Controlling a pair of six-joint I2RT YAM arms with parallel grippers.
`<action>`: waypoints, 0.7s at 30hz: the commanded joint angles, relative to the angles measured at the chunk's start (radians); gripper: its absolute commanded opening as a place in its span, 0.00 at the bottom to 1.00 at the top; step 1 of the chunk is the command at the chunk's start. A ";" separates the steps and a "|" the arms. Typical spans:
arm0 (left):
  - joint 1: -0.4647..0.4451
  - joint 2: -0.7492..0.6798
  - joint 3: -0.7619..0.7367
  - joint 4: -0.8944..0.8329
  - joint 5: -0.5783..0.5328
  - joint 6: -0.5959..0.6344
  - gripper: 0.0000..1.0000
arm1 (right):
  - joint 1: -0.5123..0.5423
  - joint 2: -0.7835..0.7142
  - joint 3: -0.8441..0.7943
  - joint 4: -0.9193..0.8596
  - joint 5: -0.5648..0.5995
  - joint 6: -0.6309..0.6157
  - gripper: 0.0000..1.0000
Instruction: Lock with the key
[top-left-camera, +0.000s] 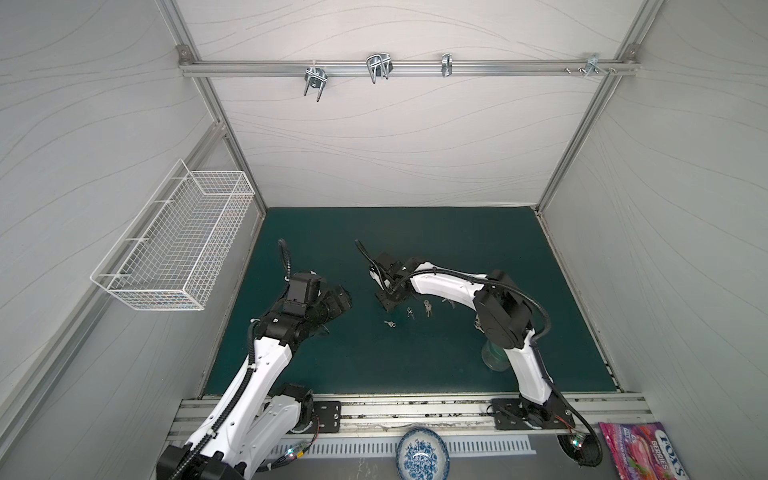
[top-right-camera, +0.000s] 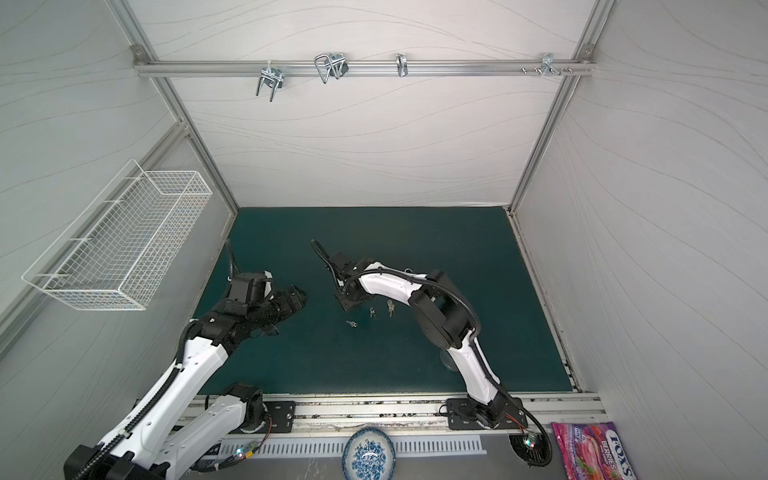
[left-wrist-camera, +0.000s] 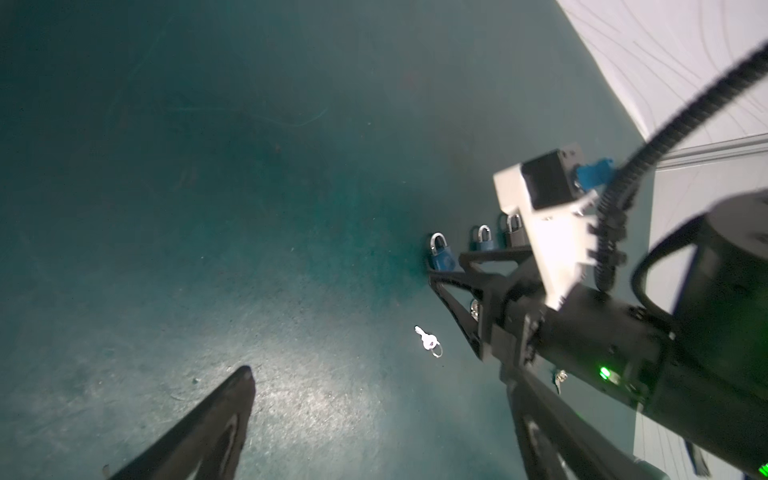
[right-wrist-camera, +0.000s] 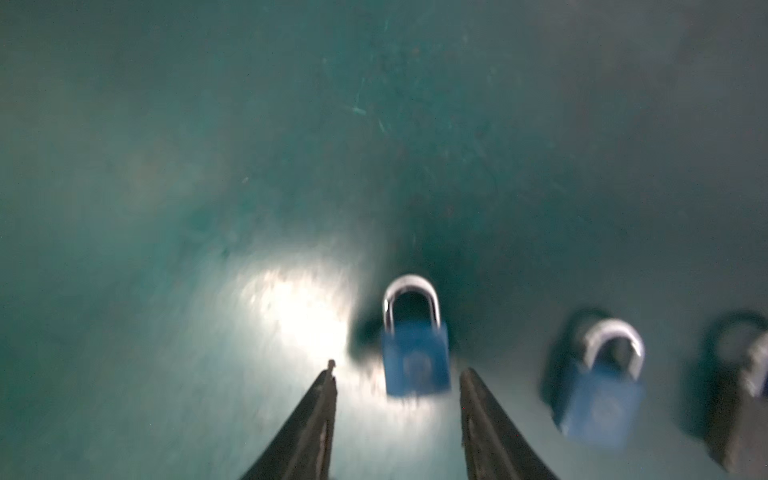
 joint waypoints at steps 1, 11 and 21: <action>-0.052 0.005 0.061 0.037 -0.005 0.056 0.96 | -0.009 -0.216 -0.119 0.059 0.037 0.044 0.50; -0.368 0.181 0.112 0.262 -0.001 0.137 0.94 | -0.230 -0.603 -0.555 -0.061 0.246 0.320 0.44; -0.586 0.384 0.215 0.355 -0.011 0.206 0.94 | -0.525 -0.689 -0.679 -0.151 0.093 0.301 0.45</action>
